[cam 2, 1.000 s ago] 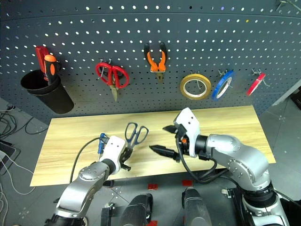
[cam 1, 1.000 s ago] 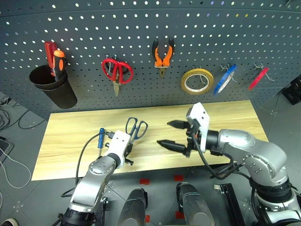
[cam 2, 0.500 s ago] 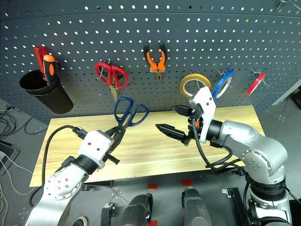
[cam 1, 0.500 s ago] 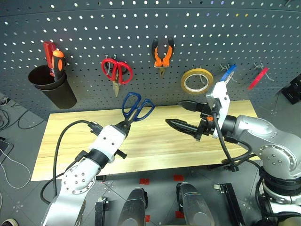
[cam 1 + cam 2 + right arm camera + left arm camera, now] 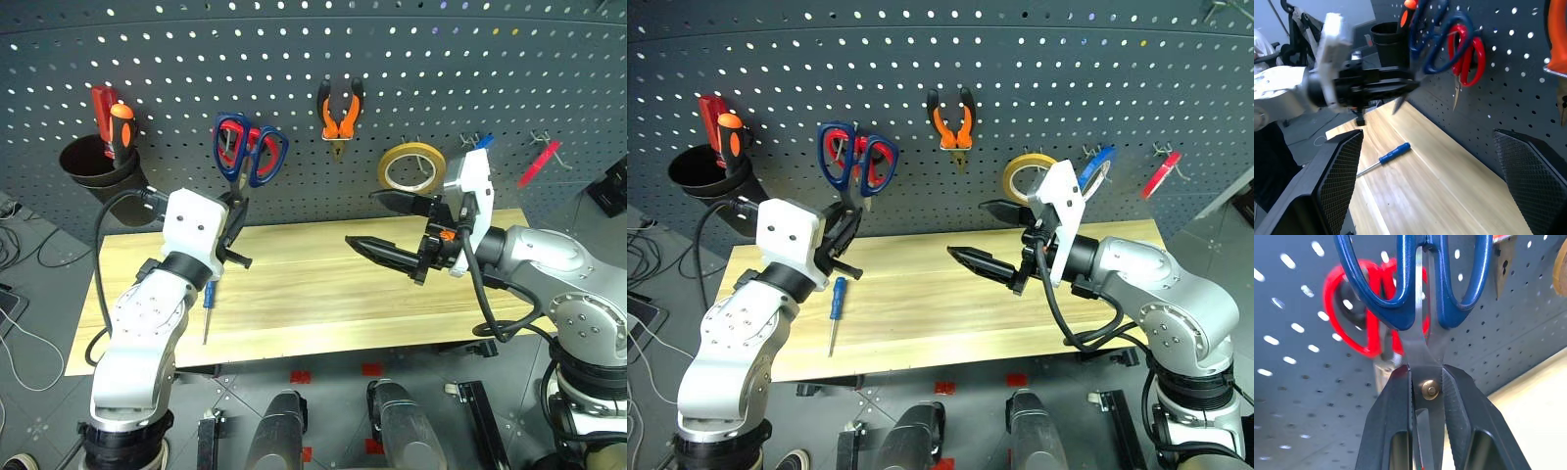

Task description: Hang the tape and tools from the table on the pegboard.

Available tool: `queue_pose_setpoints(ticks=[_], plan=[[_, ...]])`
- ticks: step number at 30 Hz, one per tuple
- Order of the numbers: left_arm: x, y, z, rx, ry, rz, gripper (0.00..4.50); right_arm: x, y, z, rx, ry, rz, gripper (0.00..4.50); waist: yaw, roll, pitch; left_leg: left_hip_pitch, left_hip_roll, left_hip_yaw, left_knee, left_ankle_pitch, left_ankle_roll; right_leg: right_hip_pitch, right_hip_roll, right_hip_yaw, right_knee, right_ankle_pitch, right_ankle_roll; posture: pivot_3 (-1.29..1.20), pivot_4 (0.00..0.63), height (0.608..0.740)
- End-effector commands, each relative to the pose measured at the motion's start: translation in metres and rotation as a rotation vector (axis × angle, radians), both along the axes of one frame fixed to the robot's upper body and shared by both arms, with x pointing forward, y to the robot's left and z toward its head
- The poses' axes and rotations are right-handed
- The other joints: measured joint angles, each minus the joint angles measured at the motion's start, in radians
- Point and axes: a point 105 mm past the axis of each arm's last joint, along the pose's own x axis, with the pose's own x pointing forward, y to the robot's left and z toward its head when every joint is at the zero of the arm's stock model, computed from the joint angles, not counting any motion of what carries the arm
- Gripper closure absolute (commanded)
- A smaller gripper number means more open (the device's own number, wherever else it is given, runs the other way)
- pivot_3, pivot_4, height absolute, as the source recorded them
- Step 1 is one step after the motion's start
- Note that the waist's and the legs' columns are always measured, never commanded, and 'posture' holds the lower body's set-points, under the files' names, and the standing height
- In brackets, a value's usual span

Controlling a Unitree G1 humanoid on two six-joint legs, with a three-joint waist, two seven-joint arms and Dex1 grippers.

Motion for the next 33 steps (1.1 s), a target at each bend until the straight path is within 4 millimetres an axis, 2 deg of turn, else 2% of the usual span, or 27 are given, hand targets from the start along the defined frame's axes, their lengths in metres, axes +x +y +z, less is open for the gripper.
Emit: queue_pose_setpoints(ticks=[1,6,15,17,20,21,23,26,30,33], plan=[[-0.001,0.001,0.008,-0.021,-0.024,0.003,3.94,-0.007,0.003,0.008,-0.005,-0.067,0.018,0.0,0.0,0.0,0.0,0.0,0.0,0.0,0.0,0.0,0.0,0.0,0.0,0.0,0.0,0.0,0.0,-0.04,0.291,0.74],[-0.005,0.0,-0.004,-0.059,0.026,0.028,3.94,-0.007,0.002,0.007,-0.015,-0.069,0.016,0.0,0.001,0.0,0.0,0.0,0.0,0.0,0.0,0.0,0.0,0.0,0.0,0.0,0.0,0.0,0.0,-0.04,0.293,0.74],[0.01,-0.006,-0.009,-0.175,0.073,0.018,3.94,-0.006,0.012,0.014,0.014,-0.128,0.027,0.0,0.004,0.0,0.0,0.0,0.0,0.0,0.001,0.0,0.0,0.0,0.0,0.0,0.001,0.0,0.0,-0.04,0.295,0.74],[0.01,-0.005,-0.01,-0.173,0.077,0.022,3.22,-0.007,0.015,0.011,0.007,-0.129,0.036,0.0,0.003,0.0,0.0,0.0,0.0,0.0,0.001,0.0,0.0,0.0,0.0,0.0,0.001,0.0,0.0,-0.04,0.295,0.74],[0.007,-0.004,-0.015,-0.134,0.085,0.02,2.48,-0.01,0.017,0.005,-0.009,-0.122,0.043,0.0,0.003,0.0,0.0,0.0,0.0,0.0,0.001,0.0,-0.001,0.0,0.0,0.0,0.001,0.0,0.0,-0.04,0.296,0.74],[0.005,-0.003,-0.018,-0.126,0.095,0.022,2.08,-0.01,0.018,0.003,-0.01,-0.117,0.044,0.0,0.003,0.0,0.0,0.0,0.0,0.0,0.001,0.0,0.0,0.0,0.0,0.0,0.001,0.0,0.0,-0.04,0.296,0.74],[0.001,-0.002,-0.028,-0.111,0.143,0.0,1.5,-0.011,0.02,-0.002,-0.024,-0.102,0.038,0.0,0.002,0.0,0.0,0.0,0.0,0.0,0.001,0.0,0.0,0.0,0.0,0.001,0.001,0.0,0.0,-0.04,0.301,0.74],[-0.004,0.013,-0.045,-0.125,0.228,0.017,0.65,-0.014,0.023,-0.012,-0.052,-0.088,0.035,0.0,0.003,0.0,0.0,0.0,0.0,0.0,0.0,0.0,0.0,0.0,0.0,0.0,0.001,0.0,0.0,-0.03,0.311,0.74],[-0.015,0.052,-0.069,-0.06,0.315,0.111,0.65,-0.019,0.038,-0.027,-0.053,-0.057,0.033,0.0,0.0,0.0,0.001,0.001,0.001,0.0,0.0,0.0,0.0,0.0,0.0,0.001,0.001,0.0,0.0,-0.01,0.322,0.74],[-0.021,0.082,-0.09,-0.105,0.415,0.229,0.65,-0.029,0.051,-0.036,-0.072,-0.031,0.088,0.0,0.0,0.001,0.002,0.001,0.001,0.0,-0.001,-0.001,0.002,-0.001,0.0,0.001,0.001,0.0,0.0,0.0,0.331,0.74]])
